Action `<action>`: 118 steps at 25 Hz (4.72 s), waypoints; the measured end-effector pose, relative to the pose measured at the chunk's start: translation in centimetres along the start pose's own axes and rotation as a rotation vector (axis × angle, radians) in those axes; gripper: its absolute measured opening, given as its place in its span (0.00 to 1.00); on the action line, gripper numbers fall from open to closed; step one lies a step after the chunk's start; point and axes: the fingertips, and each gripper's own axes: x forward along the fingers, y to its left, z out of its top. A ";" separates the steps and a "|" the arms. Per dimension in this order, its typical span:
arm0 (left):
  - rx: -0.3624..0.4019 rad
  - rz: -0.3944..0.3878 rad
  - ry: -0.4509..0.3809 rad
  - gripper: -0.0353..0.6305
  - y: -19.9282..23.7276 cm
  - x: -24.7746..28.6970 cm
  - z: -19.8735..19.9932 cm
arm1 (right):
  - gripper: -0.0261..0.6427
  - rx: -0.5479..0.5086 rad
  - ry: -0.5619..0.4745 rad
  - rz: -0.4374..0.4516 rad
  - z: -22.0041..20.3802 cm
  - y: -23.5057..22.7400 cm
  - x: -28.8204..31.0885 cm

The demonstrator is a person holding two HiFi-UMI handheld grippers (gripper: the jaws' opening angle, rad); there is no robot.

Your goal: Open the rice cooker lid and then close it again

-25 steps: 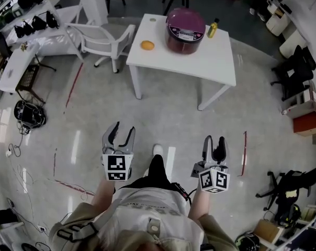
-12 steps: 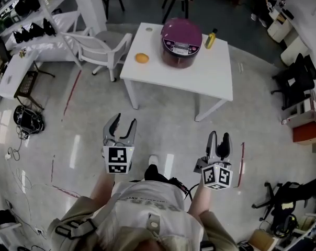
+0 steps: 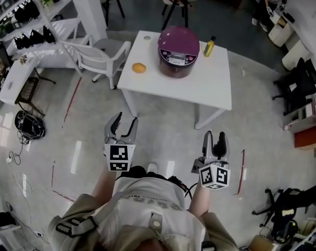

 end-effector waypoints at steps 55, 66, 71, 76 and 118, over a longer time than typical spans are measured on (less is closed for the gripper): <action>0.041 -0.191 0.008 0.40 6.7 28.3 3.9 | 0.39 -0.020 0.098 -0.030 -3.4 0.1 25.7; 0.066 -0.209 0.016 0.40 5.2 31.7 4.4 | 0.39 -0.012 0.148 0.021 -4.7 -1.3 30.1; 0.098 -0.250 0.011 0.40 4.2 33.9 4.4 | 0.41 -0.025 0.180 0.080 -4.9 -1.6 33.1; 0.132 -0.270 0.013 0.44 3.3 36.3 5.3 | 0.43 -0.063 0.221 0.173 -5.0 -1.3 36.1; 1.032 -0.729 0.281 0.67 -7.9 43.2 0.0 | 0.61 -0.847 0.898 0.949 -17.9 5.9 40.9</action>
